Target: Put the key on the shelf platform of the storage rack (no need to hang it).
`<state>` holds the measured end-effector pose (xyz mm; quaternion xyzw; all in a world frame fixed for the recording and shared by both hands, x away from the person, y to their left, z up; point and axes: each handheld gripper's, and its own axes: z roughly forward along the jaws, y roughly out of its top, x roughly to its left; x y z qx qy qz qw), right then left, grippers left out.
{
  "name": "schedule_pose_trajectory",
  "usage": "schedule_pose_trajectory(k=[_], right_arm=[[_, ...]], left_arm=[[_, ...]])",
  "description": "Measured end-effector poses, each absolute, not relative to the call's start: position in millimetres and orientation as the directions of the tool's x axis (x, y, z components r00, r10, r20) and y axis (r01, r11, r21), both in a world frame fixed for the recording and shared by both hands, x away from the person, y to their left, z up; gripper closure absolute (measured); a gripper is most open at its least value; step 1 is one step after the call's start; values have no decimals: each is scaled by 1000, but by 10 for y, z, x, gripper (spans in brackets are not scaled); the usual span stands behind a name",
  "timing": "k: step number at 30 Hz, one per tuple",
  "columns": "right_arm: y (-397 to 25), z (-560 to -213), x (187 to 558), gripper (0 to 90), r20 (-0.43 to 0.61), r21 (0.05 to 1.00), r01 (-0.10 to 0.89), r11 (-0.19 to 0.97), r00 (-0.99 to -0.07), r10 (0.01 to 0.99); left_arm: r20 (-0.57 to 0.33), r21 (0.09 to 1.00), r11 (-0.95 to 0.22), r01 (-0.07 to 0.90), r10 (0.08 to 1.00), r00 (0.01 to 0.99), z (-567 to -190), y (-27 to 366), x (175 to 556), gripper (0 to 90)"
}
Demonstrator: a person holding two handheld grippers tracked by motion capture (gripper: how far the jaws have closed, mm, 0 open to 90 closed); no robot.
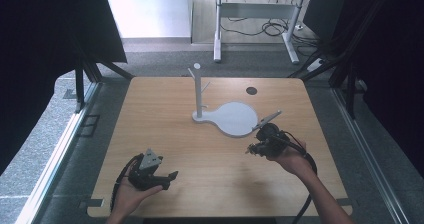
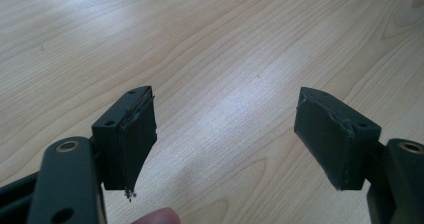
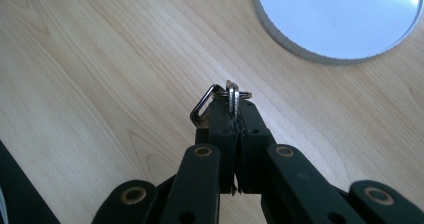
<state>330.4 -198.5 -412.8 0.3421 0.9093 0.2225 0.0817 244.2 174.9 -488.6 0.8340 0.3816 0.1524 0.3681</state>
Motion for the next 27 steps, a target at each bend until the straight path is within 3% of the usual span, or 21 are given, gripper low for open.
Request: schedule_pose_trajectory(k=[27], right_arm=[[-1831, -4091, 3709, 885, 30, 426, 612, 667, -746, 665]], left_arm=[[-26, 731, -438, 523, 748, 663, -4887, 1753, 2443, 250]])
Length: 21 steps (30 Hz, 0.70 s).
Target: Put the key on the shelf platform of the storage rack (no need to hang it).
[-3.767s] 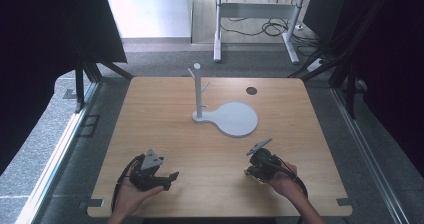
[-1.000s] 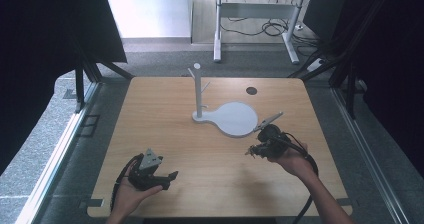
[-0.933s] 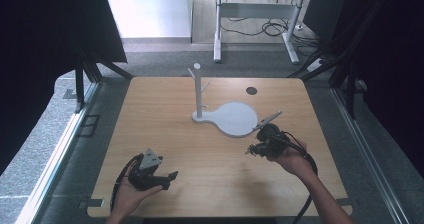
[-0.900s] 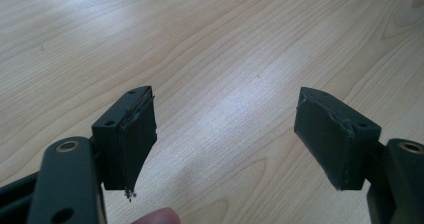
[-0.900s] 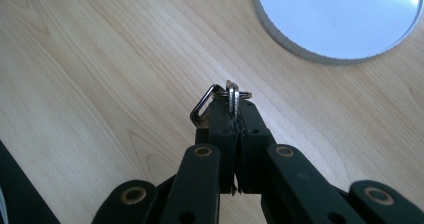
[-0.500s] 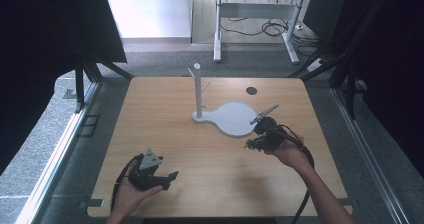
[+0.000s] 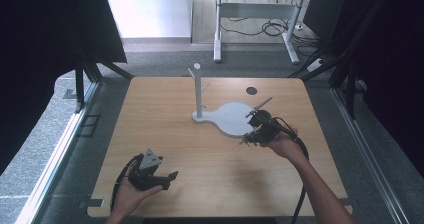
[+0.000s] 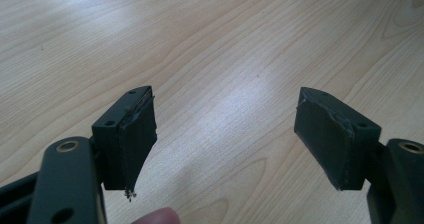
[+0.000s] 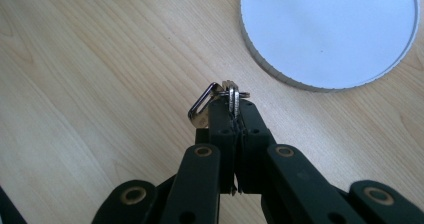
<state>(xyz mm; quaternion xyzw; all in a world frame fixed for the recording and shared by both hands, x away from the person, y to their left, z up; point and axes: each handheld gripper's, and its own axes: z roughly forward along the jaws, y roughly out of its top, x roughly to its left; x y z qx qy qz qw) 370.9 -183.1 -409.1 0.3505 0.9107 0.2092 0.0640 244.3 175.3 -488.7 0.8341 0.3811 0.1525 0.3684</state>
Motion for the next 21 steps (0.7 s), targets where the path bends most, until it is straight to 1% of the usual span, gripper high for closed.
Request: schedule_pose_trajectory(k=[21], right_arm=[[-1734, -4082, 4009, 885, 45, 434, 631, 643, -728, 684]], left_arm=[[-26, 728, -439, 526, 749, 662, -4896, 1761, 2452, 250]])
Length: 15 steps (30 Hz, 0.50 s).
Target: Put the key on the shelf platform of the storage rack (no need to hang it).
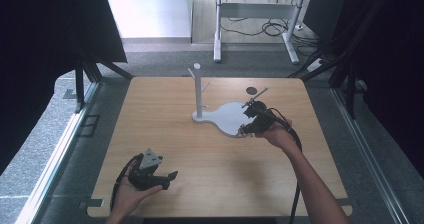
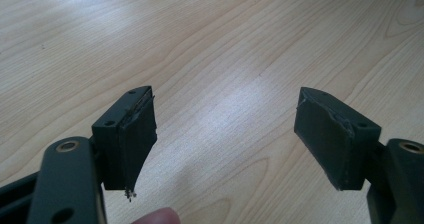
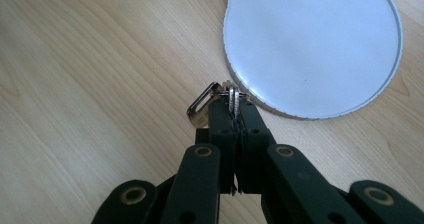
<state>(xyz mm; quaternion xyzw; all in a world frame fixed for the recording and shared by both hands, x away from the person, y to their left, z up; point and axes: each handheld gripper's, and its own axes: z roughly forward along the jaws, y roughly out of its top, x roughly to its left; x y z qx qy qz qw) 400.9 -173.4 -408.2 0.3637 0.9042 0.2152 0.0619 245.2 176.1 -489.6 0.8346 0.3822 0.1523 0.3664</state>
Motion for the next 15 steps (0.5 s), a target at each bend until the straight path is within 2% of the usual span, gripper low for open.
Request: schedule_pose_trajectory(k=[15], right_arm=[[-1718, -4114, 4277, 885, 83, 445, 666, 598, -696, 713]], left_arm=[[-26, 726, -440, 528, 750, 661, -4905, 1764, 2460, 250]])
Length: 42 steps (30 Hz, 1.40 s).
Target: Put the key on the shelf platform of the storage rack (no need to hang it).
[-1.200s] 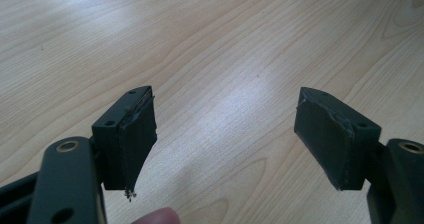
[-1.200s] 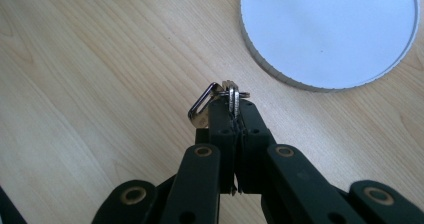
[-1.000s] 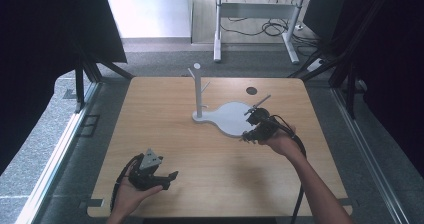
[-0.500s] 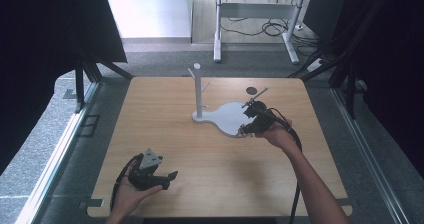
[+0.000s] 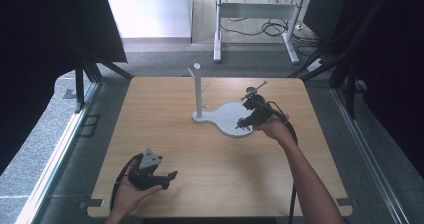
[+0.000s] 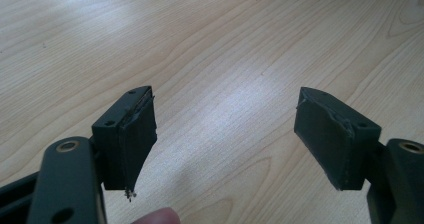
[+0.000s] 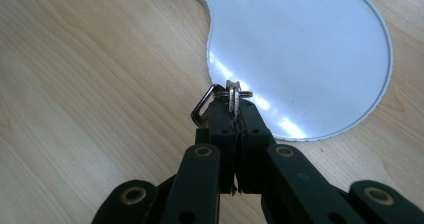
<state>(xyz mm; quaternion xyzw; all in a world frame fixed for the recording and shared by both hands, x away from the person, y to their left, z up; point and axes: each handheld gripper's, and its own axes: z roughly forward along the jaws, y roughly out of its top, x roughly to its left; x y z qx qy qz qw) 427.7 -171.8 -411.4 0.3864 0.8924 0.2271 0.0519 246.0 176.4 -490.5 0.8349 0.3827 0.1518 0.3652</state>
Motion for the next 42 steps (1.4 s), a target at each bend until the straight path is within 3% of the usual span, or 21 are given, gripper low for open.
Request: schedule_pose_trajectory(k=[42], right_arm=[[-1622, -4353, 4849, 885, 115, 451, 718, 530, -635, 764]], left_arm=[[-29, 725, -436, 532, 754, 657, -4905, 1789, 2470, 249]])
